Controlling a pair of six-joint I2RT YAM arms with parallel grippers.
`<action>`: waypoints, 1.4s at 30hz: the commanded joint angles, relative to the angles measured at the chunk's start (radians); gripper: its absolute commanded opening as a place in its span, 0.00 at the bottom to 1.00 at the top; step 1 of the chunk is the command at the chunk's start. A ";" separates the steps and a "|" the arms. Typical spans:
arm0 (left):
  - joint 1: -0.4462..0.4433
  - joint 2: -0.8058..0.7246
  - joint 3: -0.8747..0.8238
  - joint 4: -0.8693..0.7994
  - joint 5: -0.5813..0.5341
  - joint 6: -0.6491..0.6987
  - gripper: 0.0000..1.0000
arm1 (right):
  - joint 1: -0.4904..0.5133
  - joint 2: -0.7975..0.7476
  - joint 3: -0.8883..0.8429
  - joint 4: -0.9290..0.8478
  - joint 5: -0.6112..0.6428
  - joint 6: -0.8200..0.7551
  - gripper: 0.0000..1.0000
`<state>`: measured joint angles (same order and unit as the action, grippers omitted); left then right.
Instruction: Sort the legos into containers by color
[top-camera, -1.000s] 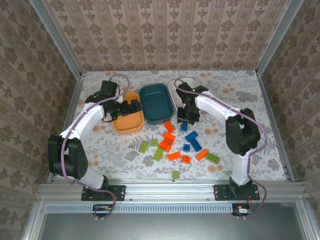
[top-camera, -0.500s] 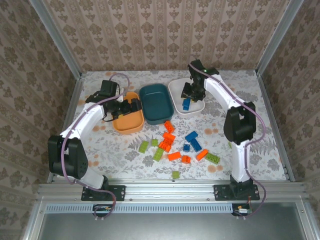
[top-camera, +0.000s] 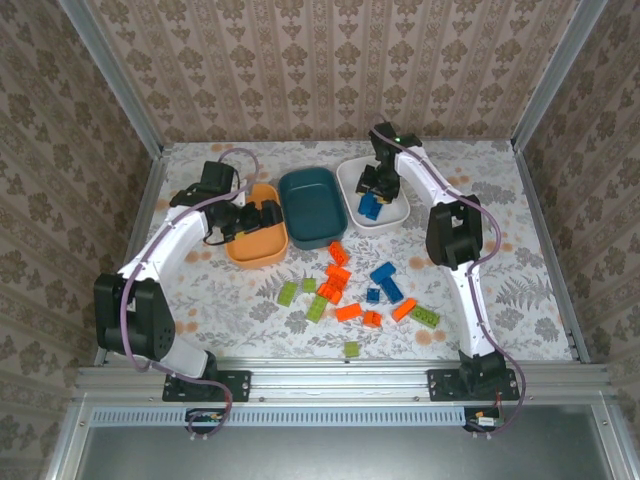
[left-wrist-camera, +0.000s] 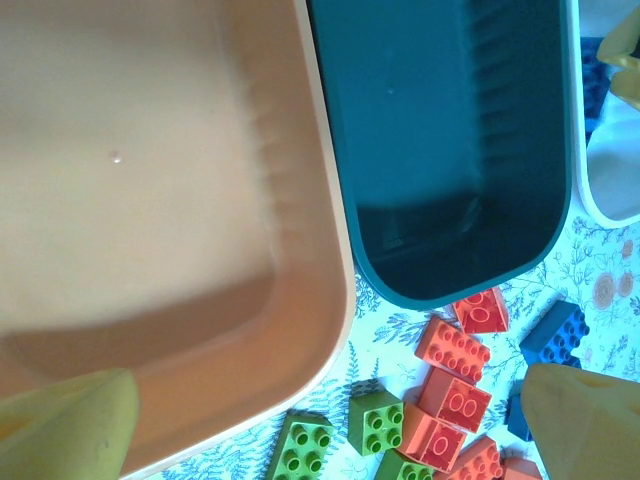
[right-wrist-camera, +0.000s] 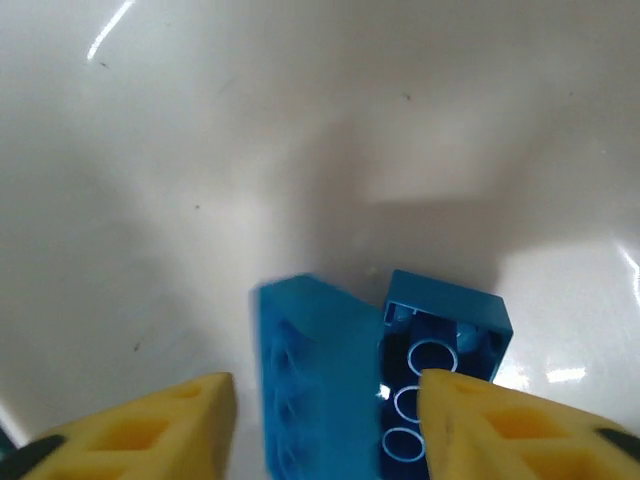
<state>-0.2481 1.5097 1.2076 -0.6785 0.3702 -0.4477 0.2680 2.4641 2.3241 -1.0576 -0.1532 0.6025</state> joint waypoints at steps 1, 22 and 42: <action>0.009 -0.017 0.013 -0.019 -0.003 0.023 1.00 | -0.004 -0.136 0.026 -0.085 0.024 -0.031 0.60; -0.048 0.129 0.113 0.033 0.050 0.009 1.00 | 0.131 -0.800 -0.997 -0.082 0.009 -0.290 0.54; -0.158 0.164 0.155 0.006 0.244 0.081 1.00 | 0.206 -0.653 -1.170 0.104 0.089 -0.342 0.49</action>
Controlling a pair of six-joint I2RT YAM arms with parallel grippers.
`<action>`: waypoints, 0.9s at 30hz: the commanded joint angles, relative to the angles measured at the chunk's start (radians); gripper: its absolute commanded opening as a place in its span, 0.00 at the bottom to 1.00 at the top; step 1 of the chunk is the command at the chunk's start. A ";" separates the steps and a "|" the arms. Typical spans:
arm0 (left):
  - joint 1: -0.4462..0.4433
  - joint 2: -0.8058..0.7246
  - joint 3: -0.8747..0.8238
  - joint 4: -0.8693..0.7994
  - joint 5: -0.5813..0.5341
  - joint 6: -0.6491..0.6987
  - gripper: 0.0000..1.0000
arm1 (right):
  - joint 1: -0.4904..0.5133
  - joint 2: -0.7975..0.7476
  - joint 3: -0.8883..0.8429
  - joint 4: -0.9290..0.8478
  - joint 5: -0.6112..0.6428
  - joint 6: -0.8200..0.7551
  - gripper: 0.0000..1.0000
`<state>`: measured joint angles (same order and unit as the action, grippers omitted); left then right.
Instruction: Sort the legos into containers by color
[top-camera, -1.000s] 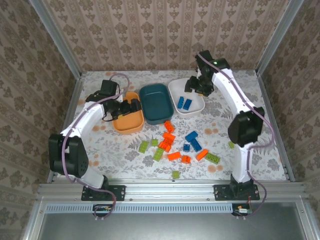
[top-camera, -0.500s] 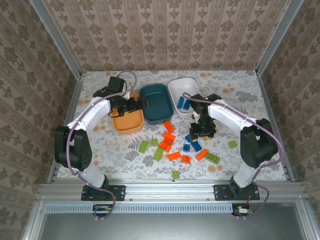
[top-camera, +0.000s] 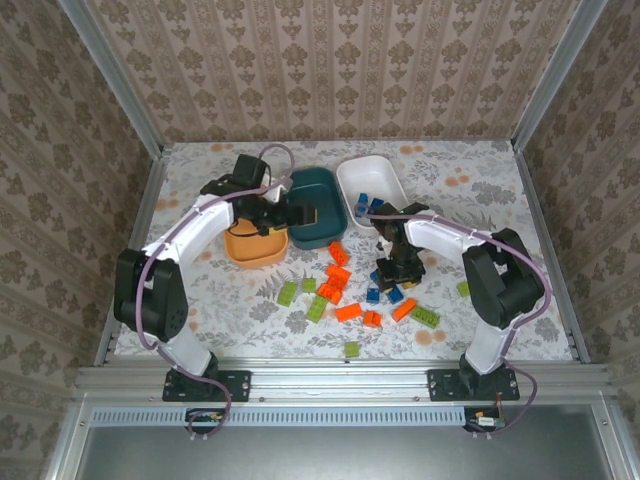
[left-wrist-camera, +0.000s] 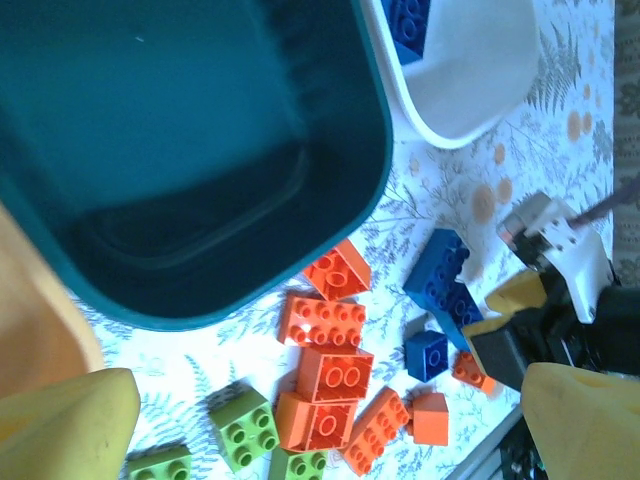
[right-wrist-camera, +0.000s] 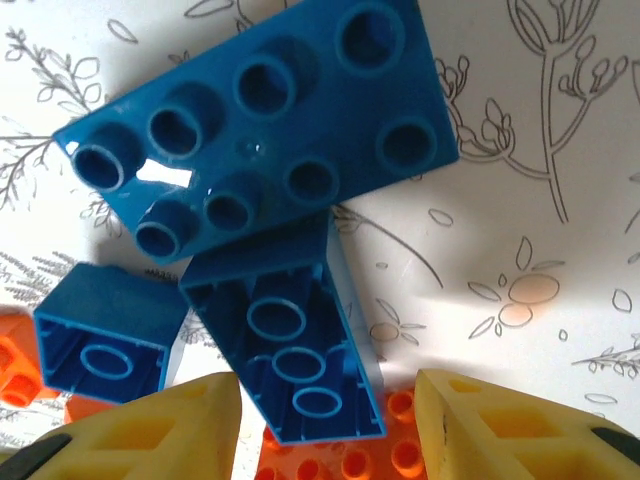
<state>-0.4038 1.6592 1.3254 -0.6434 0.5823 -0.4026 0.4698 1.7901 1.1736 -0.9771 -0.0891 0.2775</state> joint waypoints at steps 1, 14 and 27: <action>-0.003 0.014 0.039 -0.035 0.028 0.038 1.00 | 0.005 0.031 -0.021 0.027 0.025 -0.018 0.48; -0.002 0.017 0.062 -0.063 -0.012 0.040 1.00 | -0.005 0.044 -0.022 0.055 0.035 0.008 0.27; -0.001 0.017 0.075 -0.038 -0.033 0.030 1.00 | -0.175 -0.053 0.377 -0.123 -0.044 0.080 0.21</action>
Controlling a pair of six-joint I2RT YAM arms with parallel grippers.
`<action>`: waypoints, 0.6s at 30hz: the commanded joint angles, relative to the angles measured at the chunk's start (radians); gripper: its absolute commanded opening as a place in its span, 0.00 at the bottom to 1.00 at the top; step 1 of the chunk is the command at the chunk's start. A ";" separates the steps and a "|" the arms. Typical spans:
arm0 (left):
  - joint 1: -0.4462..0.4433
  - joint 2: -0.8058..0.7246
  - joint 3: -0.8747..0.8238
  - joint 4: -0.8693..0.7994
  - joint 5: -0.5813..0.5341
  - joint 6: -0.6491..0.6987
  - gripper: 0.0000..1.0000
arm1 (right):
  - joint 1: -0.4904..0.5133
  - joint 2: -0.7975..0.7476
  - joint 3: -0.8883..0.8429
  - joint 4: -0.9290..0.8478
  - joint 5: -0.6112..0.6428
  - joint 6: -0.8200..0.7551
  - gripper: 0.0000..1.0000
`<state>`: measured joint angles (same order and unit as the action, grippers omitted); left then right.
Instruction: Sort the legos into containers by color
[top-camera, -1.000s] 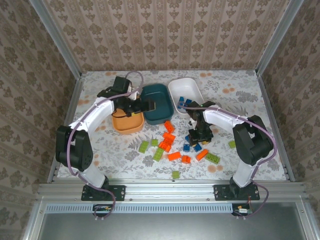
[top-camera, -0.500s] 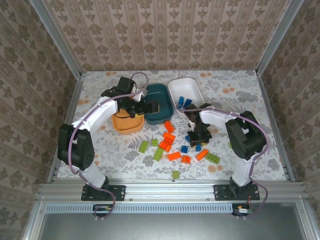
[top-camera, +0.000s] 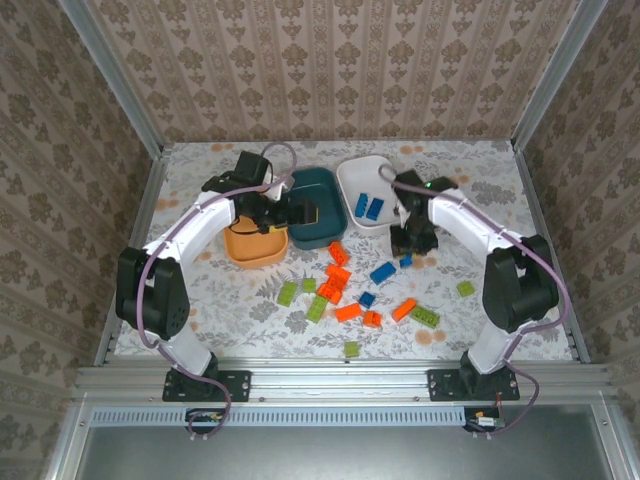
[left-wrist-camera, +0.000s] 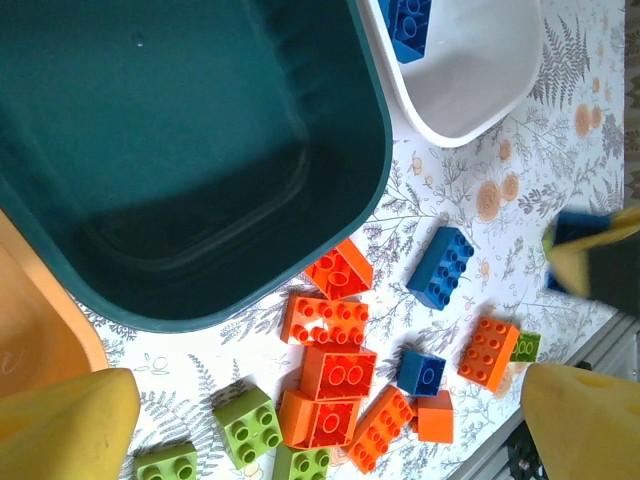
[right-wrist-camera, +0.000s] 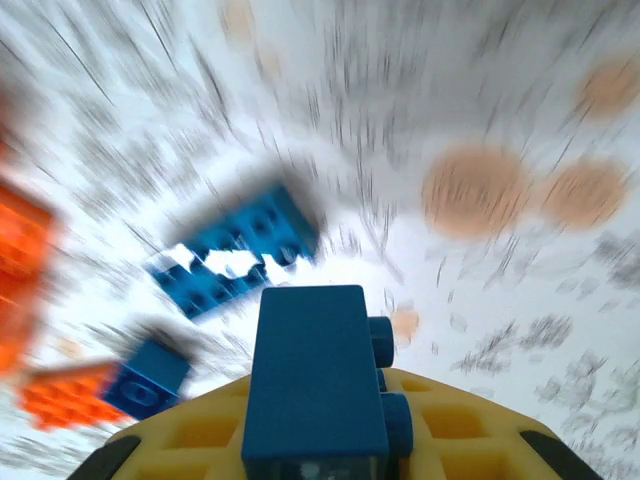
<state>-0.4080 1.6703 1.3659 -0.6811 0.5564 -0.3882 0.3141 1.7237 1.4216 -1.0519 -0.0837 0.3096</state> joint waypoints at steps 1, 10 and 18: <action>0.003 0.007 0.036 -0.001 -0.009 0.015 1.00 | -0.022 0.057 0.196 -0.052 -0.064 0.065 0.21; 0.004 -0.083 0.003 -0.102 -0.166 0.085 1.00 | -0.038 0.504 0.719 -0.054 -0.088 0.215 0.20; 0.028 -0.262 -0.162 -0.137 -0.258 0.124 1.00 | -0.059 0.826 1.147 -0.140 -0.007 0.310 0.21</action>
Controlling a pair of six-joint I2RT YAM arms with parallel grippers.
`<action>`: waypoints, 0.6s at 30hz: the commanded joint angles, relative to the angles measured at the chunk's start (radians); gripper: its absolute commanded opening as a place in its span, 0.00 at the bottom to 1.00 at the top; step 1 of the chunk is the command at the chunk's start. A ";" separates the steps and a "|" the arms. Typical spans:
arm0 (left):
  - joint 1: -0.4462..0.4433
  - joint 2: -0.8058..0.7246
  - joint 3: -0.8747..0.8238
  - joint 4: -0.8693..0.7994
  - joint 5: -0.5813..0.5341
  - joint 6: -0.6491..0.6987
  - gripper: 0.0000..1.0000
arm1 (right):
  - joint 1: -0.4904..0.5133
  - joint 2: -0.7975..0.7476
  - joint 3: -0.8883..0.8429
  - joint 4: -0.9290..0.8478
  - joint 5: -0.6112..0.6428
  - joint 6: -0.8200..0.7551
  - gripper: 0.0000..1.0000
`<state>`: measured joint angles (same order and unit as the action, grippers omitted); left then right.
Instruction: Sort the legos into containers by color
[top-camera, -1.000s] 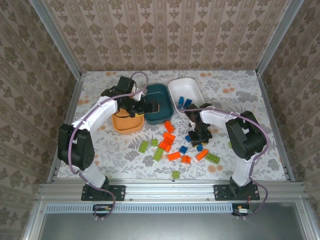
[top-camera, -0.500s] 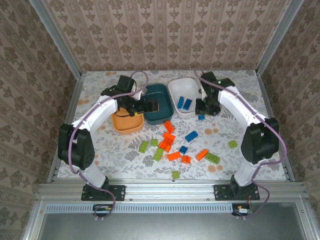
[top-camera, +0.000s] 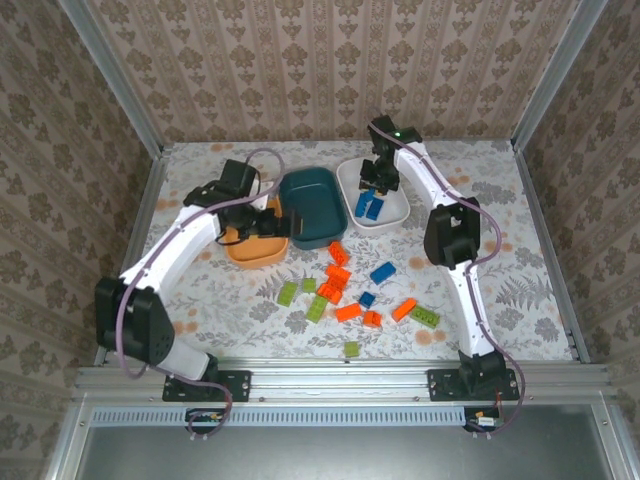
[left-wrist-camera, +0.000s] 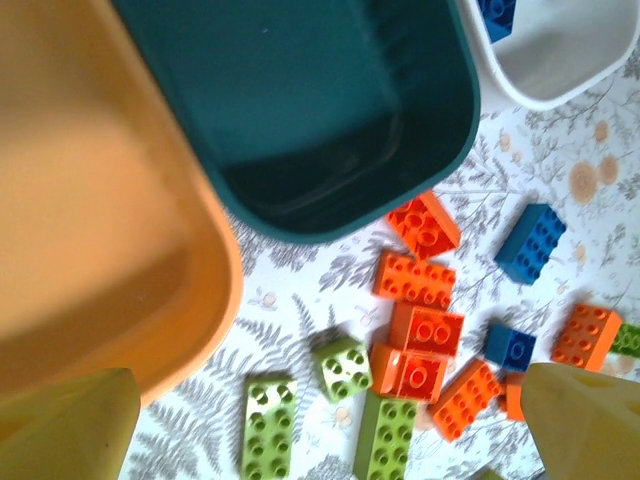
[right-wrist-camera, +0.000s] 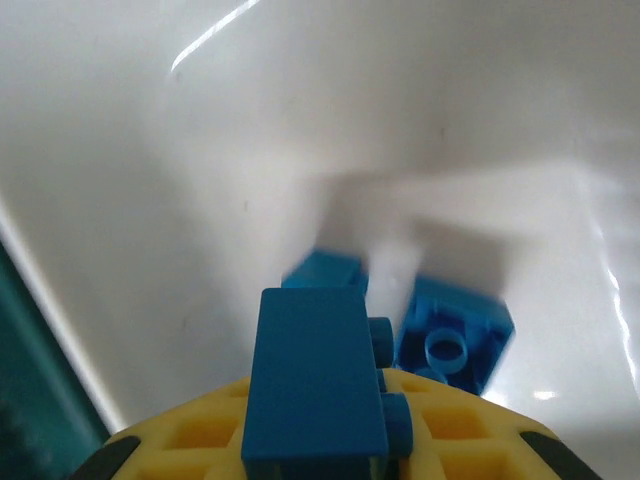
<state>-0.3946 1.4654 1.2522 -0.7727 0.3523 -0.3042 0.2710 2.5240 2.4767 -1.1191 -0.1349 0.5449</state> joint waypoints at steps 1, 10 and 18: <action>0.022 -0.080 -0.071 -0.046 -0.057 0.040 1.00 | -0.019 0.031 0.096 -0.061 0.055 0.102 0.22; -0.002 -0.141 -0.154 -0.033 -0.068 0.053 1.00 | -0.018 -0.093 0.073 -0.063 0.112 0.153 0.61; -0.009 -0.119 -0.107 -0.003 -0.072 -0.001 1.00 | -0.092 -0.530 -0.383 -0.194 0.167 -0.033 0.64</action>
<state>-0.3988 1.3418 1.1084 -0.7879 0.2897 -0.2840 0.2314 2.1986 2.2486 -1.1969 -0.0280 0.5922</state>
